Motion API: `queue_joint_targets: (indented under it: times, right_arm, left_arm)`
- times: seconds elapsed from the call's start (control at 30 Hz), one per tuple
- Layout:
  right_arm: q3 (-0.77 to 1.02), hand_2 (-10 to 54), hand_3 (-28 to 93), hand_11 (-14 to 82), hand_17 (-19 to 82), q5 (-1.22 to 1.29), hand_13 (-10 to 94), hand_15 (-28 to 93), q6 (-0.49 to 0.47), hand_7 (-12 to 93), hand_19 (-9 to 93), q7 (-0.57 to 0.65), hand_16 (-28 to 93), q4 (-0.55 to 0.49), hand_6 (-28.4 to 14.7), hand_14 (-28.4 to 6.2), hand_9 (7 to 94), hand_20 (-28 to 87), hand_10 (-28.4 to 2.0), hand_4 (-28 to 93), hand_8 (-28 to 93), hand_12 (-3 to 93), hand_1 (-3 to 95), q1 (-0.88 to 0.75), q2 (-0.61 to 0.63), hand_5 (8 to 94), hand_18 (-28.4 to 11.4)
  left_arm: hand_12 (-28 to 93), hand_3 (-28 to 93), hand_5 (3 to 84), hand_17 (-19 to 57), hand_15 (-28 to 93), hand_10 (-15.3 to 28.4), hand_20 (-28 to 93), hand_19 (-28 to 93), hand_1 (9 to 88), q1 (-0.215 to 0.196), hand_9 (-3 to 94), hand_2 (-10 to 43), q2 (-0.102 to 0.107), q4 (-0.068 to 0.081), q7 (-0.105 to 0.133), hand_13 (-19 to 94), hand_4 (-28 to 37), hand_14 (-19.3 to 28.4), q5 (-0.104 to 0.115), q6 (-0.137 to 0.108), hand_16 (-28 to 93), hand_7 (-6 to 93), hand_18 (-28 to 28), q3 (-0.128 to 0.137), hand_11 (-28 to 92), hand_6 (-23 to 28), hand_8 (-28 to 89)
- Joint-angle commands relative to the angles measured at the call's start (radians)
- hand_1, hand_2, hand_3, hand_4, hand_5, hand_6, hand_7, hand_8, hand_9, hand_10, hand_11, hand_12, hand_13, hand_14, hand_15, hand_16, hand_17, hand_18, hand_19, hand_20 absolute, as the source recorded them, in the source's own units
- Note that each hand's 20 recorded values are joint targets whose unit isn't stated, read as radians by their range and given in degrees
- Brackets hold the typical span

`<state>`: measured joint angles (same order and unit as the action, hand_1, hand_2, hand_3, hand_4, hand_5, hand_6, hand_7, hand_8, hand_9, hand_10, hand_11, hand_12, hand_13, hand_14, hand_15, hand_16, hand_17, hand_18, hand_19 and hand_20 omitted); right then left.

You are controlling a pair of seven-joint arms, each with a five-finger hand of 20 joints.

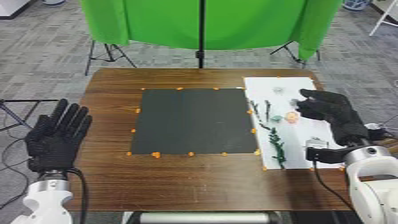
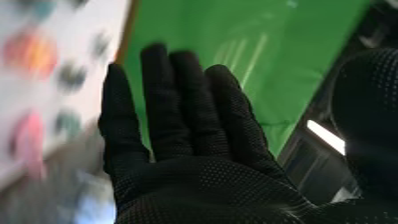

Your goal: Arrange flowers

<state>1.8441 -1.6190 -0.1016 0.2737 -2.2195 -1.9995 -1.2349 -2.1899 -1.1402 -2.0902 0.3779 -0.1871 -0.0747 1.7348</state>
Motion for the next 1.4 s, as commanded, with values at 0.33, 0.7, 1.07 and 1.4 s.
queue_joint_targets:
  times: [0.33, 0.7, 1.07, 1.4]
  right_arm:
    - [-0.211, -9.5, 64, 65.2, 26, -0.775, 54, 77, -0.196, 19, 80, 0.248, 29, -0.019, -7.1, -17.9, 58.4, 30, -19.1, -28, -12, 36.1, 26.6, 0.045, 0.182, 65.7, -24.6]
    - [-0.338, -9.5, 58, 65.0, 26, -0.900, 57, 77, -0.271, 28, 83, 0.321, 31, 0.036, -6.7, -19.4, 61.2, 34, -20.4, -28, -10, 36.8, 26.8, 0.081, 0.174, 69.3, -27.3]
    - [-0.421, -9.5, 64, 63.8, 26, -0.919, 58, 76, -0.384, 27, 82, 0.355, 30, 0.110, -6.9, -20.0, 63.4, 37, -21.0, -28, -9, 36.4, 26.1, 0.128, 0.158, 71.8, -28.3]
    - [-0.566, -9.5, 73, 65.9, 32, -0.976, 66, 75, -0.406, 38, 83, 0.363, 30, 0.182, -3.6, -17.5, 72.1, 37, -18.6, -28, 3, 38.1, 36.6, 0.130, 0.149, 76.6, -28.4]
  left_arm:
    - [10, 78, 49.1, -6.7, 27, 15.4, 10, 34, 28.7, -0.041, 43.7, 14.7, -0.009, -0.013, 0.017, 33, -28.3, 14.6, 0.046, -0.046, -6, 7.1, 13.0, -0.005, 17, 8.9, -8]
    - [10, 79, 49.6, -6.6, 27, 15.4, 10, 34, 28.6, -0.016, 44.2, 14.9, -0.005, -0.004, 0.001, 34, -28.3, 14.7, 0.036, -0.045, -7, 7.0, 13.1, -0.020, 18, 9.2, -8]
    - [9, 79, 49.1, -6.6, 27, 15.3, 10, 34, 28.5, -0.030, 44.0, 15.0, -0.008, -0.006, -0.007, 33, -28.3, 14.8, 0.028, -0.029, -7, 6.6, 13.1, -0.019, 17, 8.8, -8]
    - [10, 80, 48.8, -6.7, 28, 15.4, 10, 35, 28.8, -0.011, 43.9, 16.0, -0.012, 0.005, -0.031, 33, -28.2, 15.2, 0.011, -0.033, -6, 6.8, 13.1, -0.026, 17, 8.8, -8]
